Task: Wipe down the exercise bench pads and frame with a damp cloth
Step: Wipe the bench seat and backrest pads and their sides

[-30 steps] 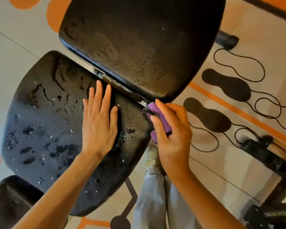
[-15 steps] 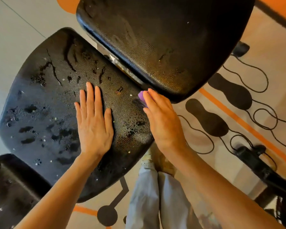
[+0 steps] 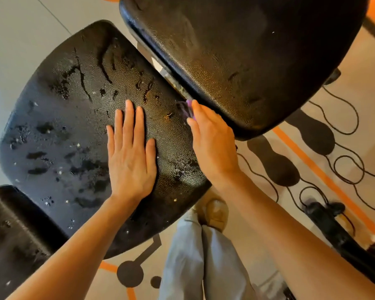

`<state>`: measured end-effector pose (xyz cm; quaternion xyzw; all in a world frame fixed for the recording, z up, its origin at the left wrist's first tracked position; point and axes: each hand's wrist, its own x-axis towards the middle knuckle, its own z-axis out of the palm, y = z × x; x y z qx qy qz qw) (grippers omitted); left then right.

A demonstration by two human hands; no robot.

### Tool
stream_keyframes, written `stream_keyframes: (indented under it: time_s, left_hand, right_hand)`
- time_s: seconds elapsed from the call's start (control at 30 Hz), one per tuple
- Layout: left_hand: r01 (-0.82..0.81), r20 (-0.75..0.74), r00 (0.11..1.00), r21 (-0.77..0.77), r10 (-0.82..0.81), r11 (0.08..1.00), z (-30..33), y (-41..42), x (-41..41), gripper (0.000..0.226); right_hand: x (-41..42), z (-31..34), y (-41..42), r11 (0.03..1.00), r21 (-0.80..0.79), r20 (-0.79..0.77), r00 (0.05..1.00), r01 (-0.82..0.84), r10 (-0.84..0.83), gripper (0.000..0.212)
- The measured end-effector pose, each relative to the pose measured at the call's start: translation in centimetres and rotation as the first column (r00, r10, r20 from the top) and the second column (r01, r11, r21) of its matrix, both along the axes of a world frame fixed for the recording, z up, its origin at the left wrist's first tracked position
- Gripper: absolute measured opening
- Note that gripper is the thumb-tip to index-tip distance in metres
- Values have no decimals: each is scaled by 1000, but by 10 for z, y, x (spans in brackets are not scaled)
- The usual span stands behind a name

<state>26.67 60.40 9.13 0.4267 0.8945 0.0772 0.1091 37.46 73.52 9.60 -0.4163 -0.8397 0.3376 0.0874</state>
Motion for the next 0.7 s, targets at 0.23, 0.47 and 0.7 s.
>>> stream_keyframes:
  time_s: [0.23,0.47,0.7]
  left_hand:
    - [7,26,1000,27,-7,1000,3,1,0,62]
    - [14,22,1000,59,-15,998,1,-1,-1,61]
    - [19,15,1000,53,-20,998,0,-2,-2,61]
  right_hand:
    - [58,13,-18,998,-44,5,999,33,-33,43]
    - [16,0,2,987,25,-49,986,-159,160,45]
    - [11,-6,-8,955,144,8,965,-259,260,43]
